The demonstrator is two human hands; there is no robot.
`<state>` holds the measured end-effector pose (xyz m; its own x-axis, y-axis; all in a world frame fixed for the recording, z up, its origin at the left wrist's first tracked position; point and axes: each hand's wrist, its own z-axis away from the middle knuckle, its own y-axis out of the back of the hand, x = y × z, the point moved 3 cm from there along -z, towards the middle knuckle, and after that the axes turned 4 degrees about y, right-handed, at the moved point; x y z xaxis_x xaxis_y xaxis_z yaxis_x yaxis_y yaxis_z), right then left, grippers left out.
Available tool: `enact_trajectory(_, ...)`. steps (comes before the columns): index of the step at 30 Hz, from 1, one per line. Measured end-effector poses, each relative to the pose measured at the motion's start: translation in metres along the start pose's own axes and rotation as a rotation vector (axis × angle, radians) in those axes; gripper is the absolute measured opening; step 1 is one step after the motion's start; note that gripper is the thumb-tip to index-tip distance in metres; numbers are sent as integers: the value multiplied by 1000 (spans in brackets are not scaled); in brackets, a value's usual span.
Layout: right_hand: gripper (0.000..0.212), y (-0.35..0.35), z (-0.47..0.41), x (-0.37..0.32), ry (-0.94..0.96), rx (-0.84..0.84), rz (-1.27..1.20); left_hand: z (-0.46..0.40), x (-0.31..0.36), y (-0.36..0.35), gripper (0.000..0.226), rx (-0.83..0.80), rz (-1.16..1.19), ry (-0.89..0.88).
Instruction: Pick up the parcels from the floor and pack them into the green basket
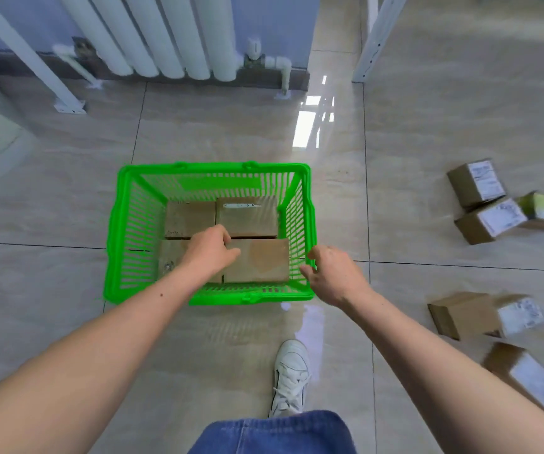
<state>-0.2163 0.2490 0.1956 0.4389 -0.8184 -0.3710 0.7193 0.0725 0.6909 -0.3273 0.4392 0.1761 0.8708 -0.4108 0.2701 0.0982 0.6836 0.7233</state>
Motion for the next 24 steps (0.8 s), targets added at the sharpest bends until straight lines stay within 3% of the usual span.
enact_trajectory(13, 47, 171, 210, 68, -301, 113, -238, 171, 160, 101, 21, -79, -9, -125)
enact_trajectory(24, 48, 290, 260, 205, -417, 204, -340, 210, 373, 78, 25, -191, 50, -254)
